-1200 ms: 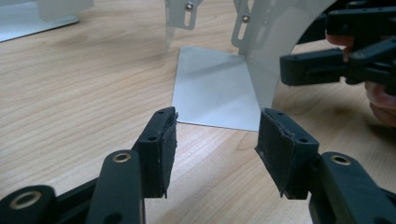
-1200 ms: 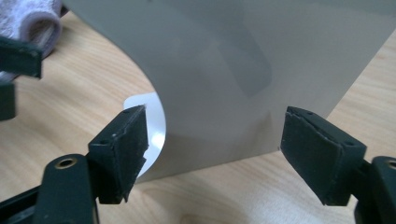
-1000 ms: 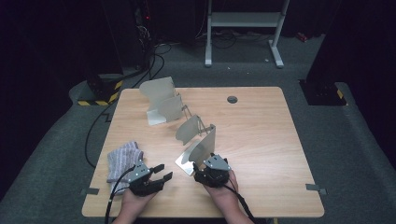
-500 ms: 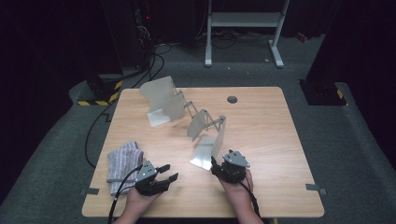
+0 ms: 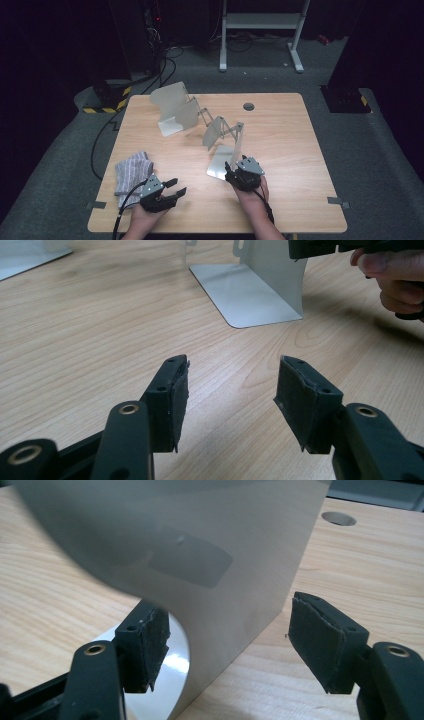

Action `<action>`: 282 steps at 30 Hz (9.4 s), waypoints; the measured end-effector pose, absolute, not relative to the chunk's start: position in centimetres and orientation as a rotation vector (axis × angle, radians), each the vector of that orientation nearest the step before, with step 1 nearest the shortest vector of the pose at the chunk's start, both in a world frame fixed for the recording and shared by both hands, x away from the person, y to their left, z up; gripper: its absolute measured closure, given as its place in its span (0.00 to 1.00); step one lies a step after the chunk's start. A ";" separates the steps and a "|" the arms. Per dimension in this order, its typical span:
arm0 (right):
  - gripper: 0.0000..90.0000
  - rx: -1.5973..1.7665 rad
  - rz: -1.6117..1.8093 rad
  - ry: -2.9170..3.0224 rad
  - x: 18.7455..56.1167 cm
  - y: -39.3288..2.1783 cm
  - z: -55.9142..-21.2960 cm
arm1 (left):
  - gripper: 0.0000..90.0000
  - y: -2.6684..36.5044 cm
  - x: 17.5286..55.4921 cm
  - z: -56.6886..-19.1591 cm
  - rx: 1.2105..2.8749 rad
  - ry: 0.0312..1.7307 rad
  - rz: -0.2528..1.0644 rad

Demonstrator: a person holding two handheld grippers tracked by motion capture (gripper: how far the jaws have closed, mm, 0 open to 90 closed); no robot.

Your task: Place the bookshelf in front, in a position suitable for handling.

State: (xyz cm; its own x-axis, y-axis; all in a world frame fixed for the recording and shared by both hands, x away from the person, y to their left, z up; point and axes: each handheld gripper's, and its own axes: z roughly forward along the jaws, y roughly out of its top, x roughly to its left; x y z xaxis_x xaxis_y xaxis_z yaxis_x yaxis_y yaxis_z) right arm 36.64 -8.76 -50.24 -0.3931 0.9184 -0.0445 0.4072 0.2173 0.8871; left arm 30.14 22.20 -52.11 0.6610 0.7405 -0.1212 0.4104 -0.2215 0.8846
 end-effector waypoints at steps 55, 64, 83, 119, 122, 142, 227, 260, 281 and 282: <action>1.00 1.420 1.072 1.769 37.4 -18.4 -50.5 | 0.52 20.2 30.9 -52.2 1.880 0.857 0.363; 0.99 1.466 1.054 1.701 36.9 -21.1 -50.7 | 0.52 19.8 31.0 -52.1 1.894 0.842 0.368; 0.72 1.381 1.053 1.774 37.9 -17.6 -51.2 | 0.54 24.6 31.7 -50.7 1.780 1.014 0.505; 0.81 1.343 1.075 1.788 36.9 -17.7 -50.8 | 0.94 22.4 38.3 -46.8 1.759 1.071 0.733; 0.82 1.343 1.076 1.791 36.8 -17.6 -50.8 | 0.92 22.2 35.9 -46.8 1.780 1.039 0.758; 0.87 1.277 1.075 1.861 36.2 -16.7 -51.0 | 0.71 22.5 33.7 -49.5 1.810 1.085 0.699; 0.48 1.289 1.059 1.883 35.1 -17.9 -50.6 | 0.61 26.5 29.7 -49.1 1.878 1.110 0.753; 0.36 1.326 1.100 1.895 35.0 -19.0 -50.9 | 0.23 33.7 31.1 -52.5 1.939 1.472 0.618; 0.38 1.326 1.094 1.880 35.0 -18.8 -50.8 | 0.73 28.9 34.1 -49.4 1.909 1.317 0.718; 0.38 1.326 1.096 1.879 35.0 -18.8 -50.8 | 0.73 28.5 34.4 -49.7 1.922 1.327 0.727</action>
State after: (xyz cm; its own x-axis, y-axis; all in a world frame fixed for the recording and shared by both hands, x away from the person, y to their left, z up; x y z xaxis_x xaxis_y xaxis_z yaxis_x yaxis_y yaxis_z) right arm 35.01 -18.85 -50.81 -0.3339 0.9426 -0.0032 0.4611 0.1663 0.8716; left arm 34.40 28.50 -49.74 0.3236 0.9440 0.0652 0.5630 -0.2474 0.7885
